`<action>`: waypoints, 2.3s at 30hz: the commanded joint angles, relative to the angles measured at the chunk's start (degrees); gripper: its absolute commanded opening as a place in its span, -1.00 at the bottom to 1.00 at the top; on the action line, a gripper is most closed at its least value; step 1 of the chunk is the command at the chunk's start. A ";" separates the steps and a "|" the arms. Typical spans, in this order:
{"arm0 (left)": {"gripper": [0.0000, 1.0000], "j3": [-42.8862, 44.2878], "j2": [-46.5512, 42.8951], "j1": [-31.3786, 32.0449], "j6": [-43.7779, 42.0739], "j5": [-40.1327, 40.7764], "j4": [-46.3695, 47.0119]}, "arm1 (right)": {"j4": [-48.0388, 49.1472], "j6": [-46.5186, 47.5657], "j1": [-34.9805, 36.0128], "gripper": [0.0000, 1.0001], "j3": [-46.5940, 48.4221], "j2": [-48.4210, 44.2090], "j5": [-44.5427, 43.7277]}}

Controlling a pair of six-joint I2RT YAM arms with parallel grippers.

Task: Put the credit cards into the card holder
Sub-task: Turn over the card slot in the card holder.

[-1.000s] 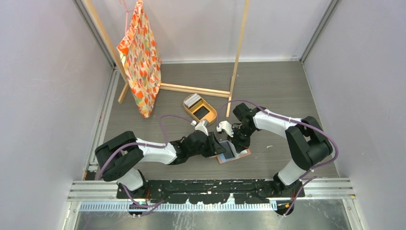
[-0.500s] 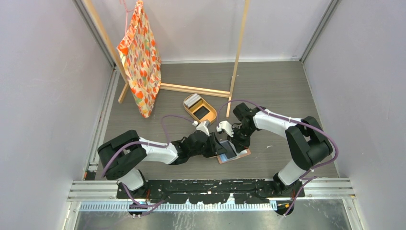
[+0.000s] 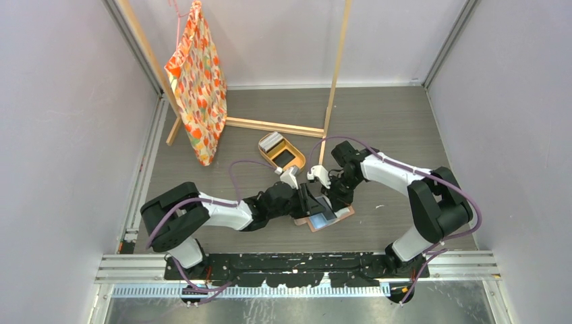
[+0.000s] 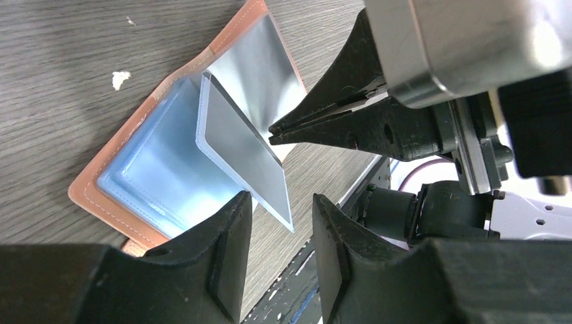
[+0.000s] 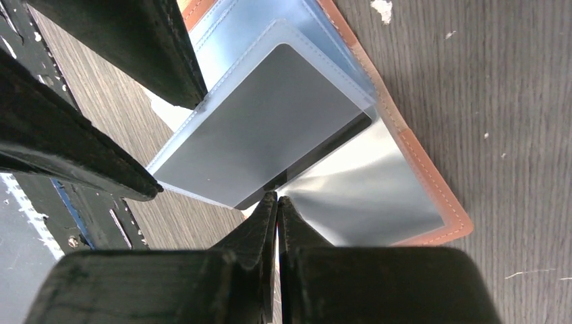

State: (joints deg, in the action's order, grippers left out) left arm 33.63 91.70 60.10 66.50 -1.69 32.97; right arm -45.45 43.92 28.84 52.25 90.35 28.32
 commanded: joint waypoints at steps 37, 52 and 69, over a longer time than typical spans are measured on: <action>0.07 7.22 11.75 -0.94 -3.54 -2.39 16.26 | -6.05 -10.41 -11.37 -0.78 8.76 -1.11 8.54; 0.04 11.22 14.25 -1.44 -4.03 -1.84 9.74 | -7.68 -12.58 -16.24 -0.79 9.89 -3.26 10.39; 0.19 5.18 -14.45 -2.39 -31.39 11.84 -12.29 | -11.91 -11.46 -11.91 -0.78 12.09 8.11 5.09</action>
State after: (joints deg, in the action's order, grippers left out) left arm 41.56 84.51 58.00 46.33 2.94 27.31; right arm -61.41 35.94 15.03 64.88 97.54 40.23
